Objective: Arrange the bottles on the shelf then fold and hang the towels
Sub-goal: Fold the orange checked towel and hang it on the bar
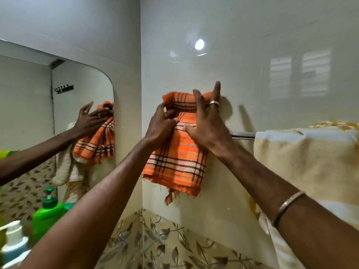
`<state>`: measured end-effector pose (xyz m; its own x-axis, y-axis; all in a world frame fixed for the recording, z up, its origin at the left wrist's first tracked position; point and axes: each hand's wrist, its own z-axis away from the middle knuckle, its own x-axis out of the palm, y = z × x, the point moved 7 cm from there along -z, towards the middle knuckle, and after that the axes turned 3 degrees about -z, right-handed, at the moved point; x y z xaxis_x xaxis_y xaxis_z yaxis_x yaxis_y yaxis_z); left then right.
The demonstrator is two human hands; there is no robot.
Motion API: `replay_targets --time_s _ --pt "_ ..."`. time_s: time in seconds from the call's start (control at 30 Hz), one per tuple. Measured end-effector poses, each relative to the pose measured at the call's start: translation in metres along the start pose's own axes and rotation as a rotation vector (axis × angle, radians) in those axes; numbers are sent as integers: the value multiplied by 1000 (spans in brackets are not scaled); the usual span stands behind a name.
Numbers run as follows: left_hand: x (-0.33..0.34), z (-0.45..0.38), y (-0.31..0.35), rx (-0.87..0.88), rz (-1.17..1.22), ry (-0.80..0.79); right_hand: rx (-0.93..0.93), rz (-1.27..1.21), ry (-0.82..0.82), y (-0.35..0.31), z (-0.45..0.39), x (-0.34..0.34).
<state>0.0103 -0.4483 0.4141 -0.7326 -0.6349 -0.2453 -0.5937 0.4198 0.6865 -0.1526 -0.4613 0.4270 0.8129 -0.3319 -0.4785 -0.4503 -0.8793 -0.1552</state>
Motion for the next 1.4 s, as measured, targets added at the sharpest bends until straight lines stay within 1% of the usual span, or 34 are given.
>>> replay_targets --time_s 0.03,0.07,0.13,0.2,0.27,0.3,0.33,0.43,0.5,0.53,0.57,0.6,0.63,0.67,0.7,0.77,0.83,0.9,0.93,1.0,1.03,1.07,1.13,1.17,1.23,1.27,1.33,1.4 --pt "7 -1 -1 24 -73 -33 -24 29 -42 0 1 6" --pt "9 -3 -3 60 -182 -25 -37 67 -84 0 2 11" --pt "6 -4 -5 105 -426 39 -24 193 -169 0 1 16" --pt "1 -5 -13 113 -470 44 7 291 -256 4 -5 20" --pt "0 -5 -24 142 -327 -2 30 307 -343 7 -10 26" --pt "0 -4 -30 148 -252 15 42 299 -380 9 -13 28" --pt "-1 -2 -37 155 -199 72 65 284 -414 11 -16 29" --pt "-4 17 -62 115 -155 343 160 212 -541 17 -25 34" --pt "3 32 -76 63 -5 426 231 103 -625 20 -27 39" --pt "8 38 -81 9 130 439 289 17 -668 24 -28 43" --pt "14 40 -88 -69 297 431 354 -72 -713 29 -27 47" --pt "22 41 -94 -151 482 390 416 -150 -752 32 -25 51" --pt "31 40 -98 -230 639 314 469 -197 -778 34 -23 53" --pt "37 38 -102 -268 739 232 512 -214 -788 38 -23 54" --pt "39 37 -104 -266 780 162 549 -216 -782 43 -23 56" --pt "38 36 -106 -230 803 72 571 -211 -768 46 -22 57" --pt "35 37 -103 -182 776 -23 536 -145 -684 45 -22 52" --pt "27 39 -101 -188 672 -78 430 37 -524 35 -21 41" --pt "22 40 -101 -208 594 -92 337 158 -408 28 -19 35" --pt "13 42 -105 -246 446 -123 121 394 -71 8 -8 19" --pt "9 43 -106 -252 392 -141 46 467 87 -2 5 13" --pt "6 44 -106 -252 357 -150 1 488 218 -10 20 10" --pt "2 46 -106 -251 336 -144 -14 390 405 -12 52 13" --pt "2 47 -105 -255 346 -145 41 285 460 -9 67 17" --pt "4 49 -104 -253 388 -150 253 -17 535 7 93 27" --pt "6 50 -104 -255 411 -145 370 -171 539 16 100 34" --pt "9 50 -107 -262 429 -148 556 -419 466 32 102 50" --pt "9 52 -107 -253 406 -150 632 -600 356 43 95 60"
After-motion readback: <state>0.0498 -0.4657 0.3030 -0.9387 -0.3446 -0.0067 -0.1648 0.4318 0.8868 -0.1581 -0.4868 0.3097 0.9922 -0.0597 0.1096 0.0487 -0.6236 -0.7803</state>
